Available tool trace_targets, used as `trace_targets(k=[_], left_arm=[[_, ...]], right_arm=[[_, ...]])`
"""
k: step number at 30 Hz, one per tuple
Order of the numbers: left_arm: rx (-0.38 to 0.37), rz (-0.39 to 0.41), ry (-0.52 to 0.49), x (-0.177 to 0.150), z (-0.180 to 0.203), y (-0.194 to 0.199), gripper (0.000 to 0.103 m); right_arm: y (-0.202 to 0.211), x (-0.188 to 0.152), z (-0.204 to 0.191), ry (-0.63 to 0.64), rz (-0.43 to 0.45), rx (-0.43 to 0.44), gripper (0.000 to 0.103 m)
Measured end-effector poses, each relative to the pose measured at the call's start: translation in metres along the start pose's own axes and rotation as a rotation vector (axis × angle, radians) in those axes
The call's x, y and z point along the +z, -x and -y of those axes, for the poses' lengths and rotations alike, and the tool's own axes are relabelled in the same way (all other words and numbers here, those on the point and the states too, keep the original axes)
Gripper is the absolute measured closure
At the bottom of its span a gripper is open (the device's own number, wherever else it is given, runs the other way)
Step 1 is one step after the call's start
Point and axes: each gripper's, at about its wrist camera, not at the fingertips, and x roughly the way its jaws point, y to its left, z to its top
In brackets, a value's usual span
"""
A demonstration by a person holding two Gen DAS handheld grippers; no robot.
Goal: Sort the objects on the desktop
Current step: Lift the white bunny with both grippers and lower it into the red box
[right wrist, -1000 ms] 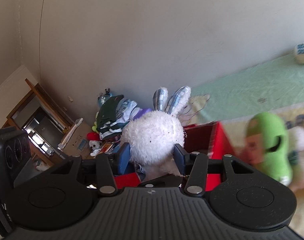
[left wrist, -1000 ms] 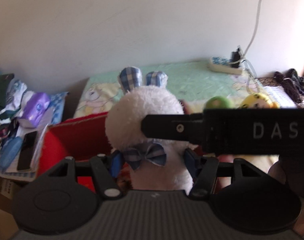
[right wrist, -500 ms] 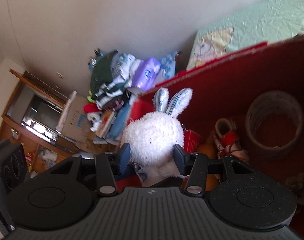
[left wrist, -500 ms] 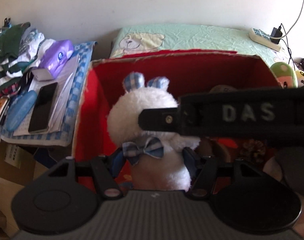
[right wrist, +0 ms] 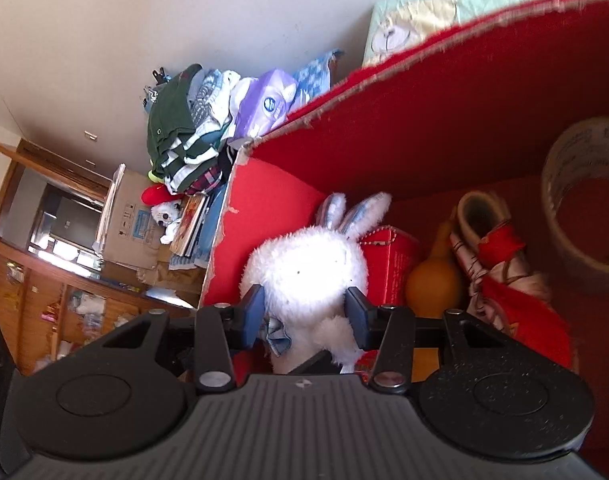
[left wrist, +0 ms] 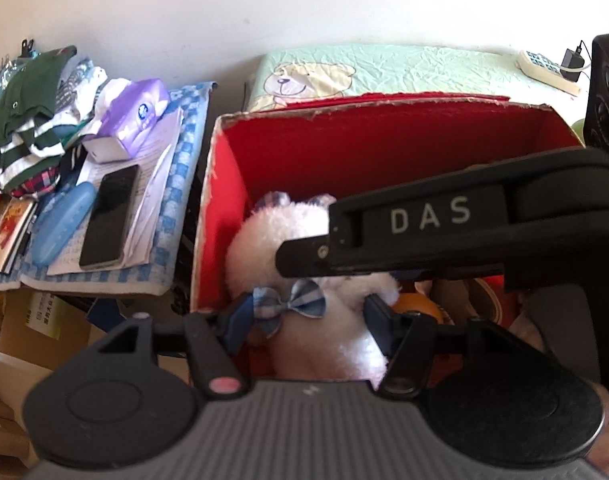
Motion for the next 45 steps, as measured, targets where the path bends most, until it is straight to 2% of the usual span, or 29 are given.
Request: trace_targets(k=[7, 11, 20, 27, 33, 40, 45], left_arm=[[0.025, -0.007, -0.023, 0.000, 0.004, -0.002, 0.040], [0.027, -0.009, -0.021, 0.001, 0.004, -0.002, 0.040], [0.030, -0.016, 0.005, 0.001, 0.003, -0.001, 0.038], [0.031, -0.019, 0.018, -0.001, 0.002, 0.003, 0.034], [0.039, -0.013, 0.014, -0.001, 0.002, 0.008, 0.034], [0.042, -0.014, 0.009, -0.001, 0.002, 0.014, 0.033], [0.037, -0.004, 0.022, -0.004, -0.002, 0.024, 0.027]], right_arm=[[-0.002, 0.002, 0.004, -0.023, -0.054, 0.037, 0.045], [-0.003, 0.002, 0.003, -0.027, -0.066, 0.044, 0.044], [-0.001, -0.002, 0.011, -0.102, -0.025, 0.095, 0.042], [0.003, -0.002, 0.003, -0.070, -0.009, 0.015, 0.042], [0.013, -0.005, 0.011, -0.096, 0.024, 0.007, 0.043], [0.025, -0.009, 0.006, -0.053, 0.071, -0.049, 0.047], [0.031, -0.015, 0.004, -0.032, 0.094, -0.082, 0.047]])
